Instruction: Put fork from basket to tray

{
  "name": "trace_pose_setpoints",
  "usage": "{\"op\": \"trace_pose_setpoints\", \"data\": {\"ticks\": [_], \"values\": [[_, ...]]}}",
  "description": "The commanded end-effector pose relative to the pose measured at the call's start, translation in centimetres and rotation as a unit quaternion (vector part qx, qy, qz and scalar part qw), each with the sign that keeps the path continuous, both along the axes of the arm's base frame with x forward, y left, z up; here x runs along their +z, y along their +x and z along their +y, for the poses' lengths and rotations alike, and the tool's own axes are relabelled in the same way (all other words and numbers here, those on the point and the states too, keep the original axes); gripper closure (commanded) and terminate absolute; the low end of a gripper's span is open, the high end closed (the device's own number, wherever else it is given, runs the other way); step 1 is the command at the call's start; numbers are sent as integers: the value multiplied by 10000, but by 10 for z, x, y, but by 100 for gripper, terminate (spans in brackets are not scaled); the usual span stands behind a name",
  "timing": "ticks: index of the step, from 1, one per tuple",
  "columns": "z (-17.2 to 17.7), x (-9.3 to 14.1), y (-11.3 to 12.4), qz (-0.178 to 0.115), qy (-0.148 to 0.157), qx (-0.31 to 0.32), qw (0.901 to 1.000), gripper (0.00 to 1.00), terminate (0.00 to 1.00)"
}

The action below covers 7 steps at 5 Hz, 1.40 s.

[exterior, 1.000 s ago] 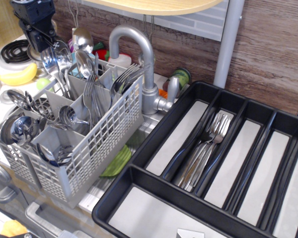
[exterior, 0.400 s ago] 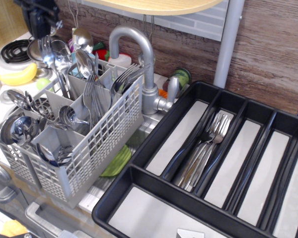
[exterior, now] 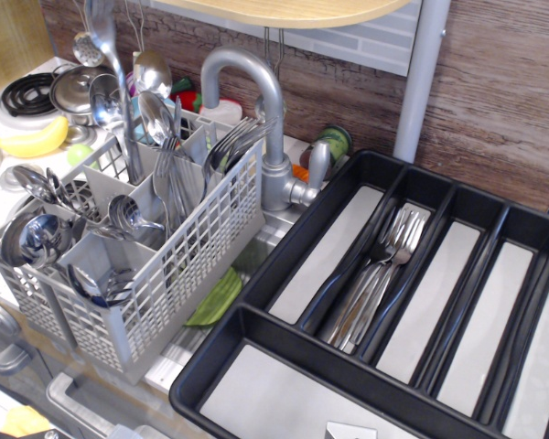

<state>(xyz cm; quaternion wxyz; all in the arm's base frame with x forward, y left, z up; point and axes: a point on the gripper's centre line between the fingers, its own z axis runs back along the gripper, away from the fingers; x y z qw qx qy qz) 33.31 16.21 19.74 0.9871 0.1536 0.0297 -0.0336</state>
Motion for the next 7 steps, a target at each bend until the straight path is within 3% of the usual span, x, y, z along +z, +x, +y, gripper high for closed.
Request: {"op": "trace_pose_setpoints", "data": {"ticks": [1, 2, 4, 5, 7], "values": [[-39, 67, 2, -661, 302, -211, 9971, 100, 0], [-58, 78, 0, -497, 229, -729, 9958, 100, 0], [-112, 64, 7, -308, 82, -995, 9945, 100, 0], [-138, 45, 10, -265, -63, -1245, 9918, 100, 0], [-188, 7, 17, -151, 65, -1720, 9850, 100, 0]]}}
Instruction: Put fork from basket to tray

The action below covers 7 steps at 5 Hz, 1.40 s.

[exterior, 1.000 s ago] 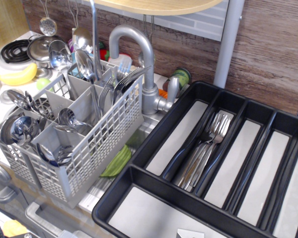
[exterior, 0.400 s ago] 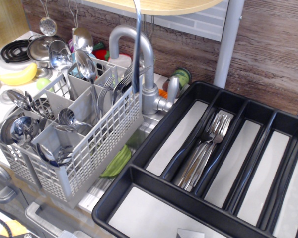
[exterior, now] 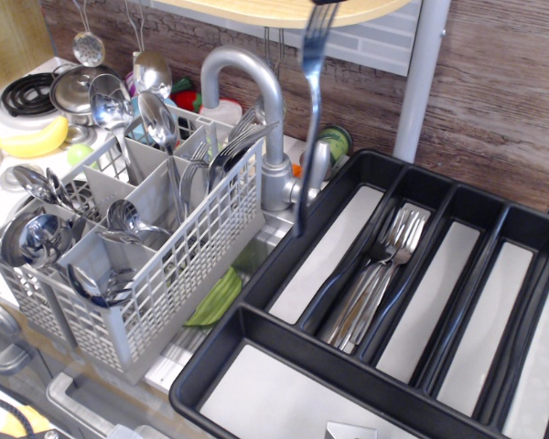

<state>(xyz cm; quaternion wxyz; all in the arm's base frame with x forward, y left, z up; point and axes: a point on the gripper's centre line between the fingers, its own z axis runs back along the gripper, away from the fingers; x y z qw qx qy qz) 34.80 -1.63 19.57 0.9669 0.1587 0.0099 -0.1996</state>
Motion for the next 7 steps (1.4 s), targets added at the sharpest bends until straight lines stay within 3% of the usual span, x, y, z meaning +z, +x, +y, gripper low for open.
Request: {"op": "trace_pose_setpoints", "data": {"ticks": [1, 3, 4, 6, 7], "values": [[-27, -13, 13, -113, 31, -296, 9995, 100, 0], [-27, -67, 16, 16, -55, -500, 9987, 100, 0], [-22, -83, 18, -35, -431, -509, 9978, 100, 0], [-20, -98, 22, 273, -571, -355, 9974, 100, 0], [-23, -101, 22, 284, -560, -256, 9977, 100, 0]]}}
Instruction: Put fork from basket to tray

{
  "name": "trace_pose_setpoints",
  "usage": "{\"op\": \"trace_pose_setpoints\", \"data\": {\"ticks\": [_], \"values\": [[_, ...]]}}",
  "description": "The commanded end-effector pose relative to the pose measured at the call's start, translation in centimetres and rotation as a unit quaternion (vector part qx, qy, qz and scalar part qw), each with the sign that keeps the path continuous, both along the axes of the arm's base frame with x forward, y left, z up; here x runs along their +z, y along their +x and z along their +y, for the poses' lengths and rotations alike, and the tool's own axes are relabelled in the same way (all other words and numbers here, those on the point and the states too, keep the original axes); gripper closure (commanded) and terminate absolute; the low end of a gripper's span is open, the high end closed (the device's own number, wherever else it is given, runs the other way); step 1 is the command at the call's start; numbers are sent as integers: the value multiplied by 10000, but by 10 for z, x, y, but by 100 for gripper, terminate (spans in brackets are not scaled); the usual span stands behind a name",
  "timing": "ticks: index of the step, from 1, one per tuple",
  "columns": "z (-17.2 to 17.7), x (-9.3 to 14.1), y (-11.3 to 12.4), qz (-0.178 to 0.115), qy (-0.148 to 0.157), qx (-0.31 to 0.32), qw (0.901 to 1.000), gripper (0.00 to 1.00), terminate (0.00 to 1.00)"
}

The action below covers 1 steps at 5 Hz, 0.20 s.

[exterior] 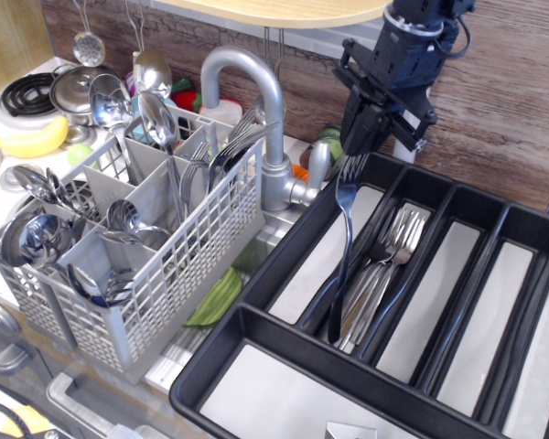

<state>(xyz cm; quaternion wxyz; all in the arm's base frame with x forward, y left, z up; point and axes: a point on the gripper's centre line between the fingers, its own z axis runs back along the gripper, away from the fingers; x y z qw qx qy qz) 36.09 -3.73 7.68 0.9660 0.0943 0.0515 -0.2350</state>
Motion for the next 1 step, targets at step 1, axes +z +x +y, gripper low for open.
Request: {"op": "trace_pose_setpoints", "data": {"ticks": [1], "values": [[-4, 19, 7, -409, -56, 95, 9991, 0, 100]]}}
